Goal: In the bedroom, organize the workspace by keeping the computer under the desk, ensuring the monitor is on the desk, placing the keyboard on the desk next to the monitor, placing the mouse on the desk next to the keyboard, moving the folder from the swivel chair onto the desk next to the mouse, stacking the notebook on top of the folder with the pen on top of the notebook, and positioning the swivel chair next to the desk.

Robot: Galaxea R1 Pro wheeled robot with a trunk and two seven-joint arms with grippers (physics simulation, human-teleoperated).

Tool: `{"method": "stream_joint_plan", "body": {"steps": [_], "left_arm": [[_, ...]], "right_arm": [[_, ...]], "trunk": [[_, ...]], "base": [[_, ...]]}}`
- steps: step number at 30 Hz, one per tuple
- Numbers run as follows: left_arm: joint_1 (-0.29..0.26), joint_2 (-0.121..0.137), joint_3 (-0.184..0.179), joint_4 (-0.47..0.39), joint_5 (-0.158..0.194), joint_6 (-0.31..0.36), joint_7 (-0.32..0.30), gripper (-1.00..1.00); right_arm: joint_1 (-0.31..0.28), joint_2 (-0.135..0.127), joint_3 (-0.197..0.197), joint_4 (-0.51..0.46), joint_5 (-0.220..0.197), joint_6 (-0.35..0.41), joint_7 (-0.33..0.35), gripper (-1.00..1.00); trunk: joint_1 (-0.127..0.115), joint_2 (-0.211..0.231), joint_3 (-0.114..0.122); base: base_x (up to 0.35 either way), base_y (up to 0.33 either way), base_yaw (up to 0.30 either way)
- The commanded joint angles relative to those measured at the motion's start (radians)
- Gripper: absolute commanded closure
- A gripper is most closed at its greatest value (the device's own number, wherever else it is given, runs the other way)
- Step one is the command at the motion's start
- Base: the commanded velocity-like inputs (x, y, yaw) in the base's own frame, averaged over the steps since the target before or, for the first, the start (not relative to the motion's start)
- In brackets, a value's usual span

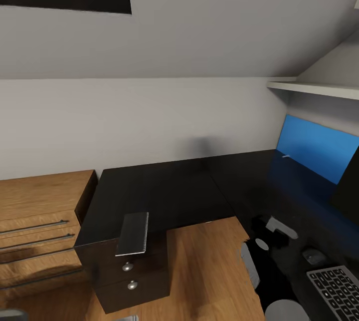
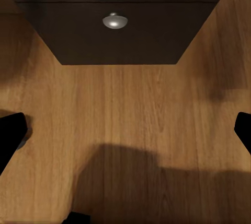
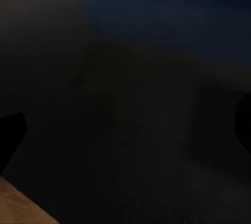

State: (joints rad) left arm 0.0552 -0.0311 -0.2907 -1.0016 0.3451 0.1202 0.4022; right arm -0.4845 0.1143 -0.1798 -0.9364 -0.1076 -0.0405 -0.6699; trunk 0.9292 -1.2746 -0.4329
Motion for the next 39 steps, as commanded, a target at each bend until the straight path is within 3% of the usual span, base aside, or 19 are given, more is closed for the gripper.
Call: {"method": "stream_joint_plan", "body": {"steps": [1,2,8,11,16,17,22,30,31,32,35,36,38,39], "left_arm": [[0.000,0.000,-0.001,-0.002,0.006,0.004,0.007,-1.00],[0.000,0.000,-0.001,-0.002,0.006,0.004,0.007,-1.00],[0.000,0.002,0.003,-0.002,0.006,0.004,0.007,-1.00],[0.000,0.002,0.005,-0.002,0.006,0.003,0.007,-1.00],[0.000,0.003,0.004,-0.002,0.005,0.003,0.007,-1.00],[0.000,0.004,0.004,-0.002,0.005,0.004,0.007,-1.00],[0.000,0.006,0.013,0.002,0.006,0.004,0.006,-1.00],[0.000,0.006,0.017,0.161,0.005,-0.014,-0.001,-1.00],[0.000,0.006,0.014,0.273,0.004,-0.122,-0.002,-1.00],[0.000,0.005,0.013,0.300,0.004,-0.161,-0.003,-1.00],[0.000,0.003,0.011,0.342,0.005,-0.221,-0.003,-1.00],[0.000,-0.001,0.009,0.372,0.005,-0.273,-0.003,-1.00],[0.000,-0.001,0.009,0.374,0.005,-0.278,-0.003,-1.00],[0.000,-0.001,0.006,0.376,0.003,-0.281,-0.004,-1.00]], "right_arm": [[0.010,0.007,0.035,0.001,0.007,-0.004,0.000,-1.00],[0.013,0.009,0.050,0.001,0.010,-0.004,0.000,-1.00],[0.097,0.025,0.279,0.002,0.014,-0.006,0.000,-1.00],[0.152,0.032,0.321,0.007,0.014,-0.006,-0.001,-1.00],[0.214,0.033,0.332,0.059,0.015,-0.007,0.002,-1.00],[0.223,0.033,0.333,0.129,0.015,-0.022,0.002,-1.00],[0.225,0.032,0.333,0.243,0.016,-0.086,0.013,-1.00],[0.225,0.026,0.332,0.368,0.018,-0.192,0.053,-1.00],[0.225,0.025,0.335,0.459,0.023,-0.287,0.067,-1.00],[0.225,0.026,0.336,0.489,0.024,-0.309,0.074,-1.00],[0.225,0.025,0.336,0.518,0.023,-0.328,0.083,-1.00],[0.225,0.023,0.327,0.579,0.015,-0.404,0.121,-1.00],[0.225,0.016,0.326,0.602,0.015,-0.459,0.130,-1.00],[0.224,-0.002,0.326,0.617,0.014,-0.499,0.151,-1.00]], "trunk": [[0.000,-0.001,-0.001],[0.000,-0.001,-0.001],[0.000,-0.001,-0.001],[0.000,-0.001,-0.001],[0.000,-0.001,-0.001],[0.000,-0.001,-0.001],[0.000,-0.001,-0.001],[0.000,-0.001,-0.006],[0.000,-0.001,-0.007],[0.000,-0.001,-0.009],[0.000,-0.001,-0.012],[0.000,-0.001,-0.013],[0.000,-0.001,-0.016],[0.000,-0.001,-0.017]], "base": [[0.000,0.000,0.002],[0.000,0.000,0.002],[0.000,0.000,0.000],[0.000,0.000,0.000],[0.000,0.000,0.051],[0.000,0.000,0.235],[0.000,0.000,0.251],[0.000,0.000,0.245],[0.000,0.000,0.182],[0.000,0.000,0.174],[0.000,0.000,0.159],[0.000,0.000,0.123],[0.000,0.000,0.120],[0.000,0.000,0.134]]}}
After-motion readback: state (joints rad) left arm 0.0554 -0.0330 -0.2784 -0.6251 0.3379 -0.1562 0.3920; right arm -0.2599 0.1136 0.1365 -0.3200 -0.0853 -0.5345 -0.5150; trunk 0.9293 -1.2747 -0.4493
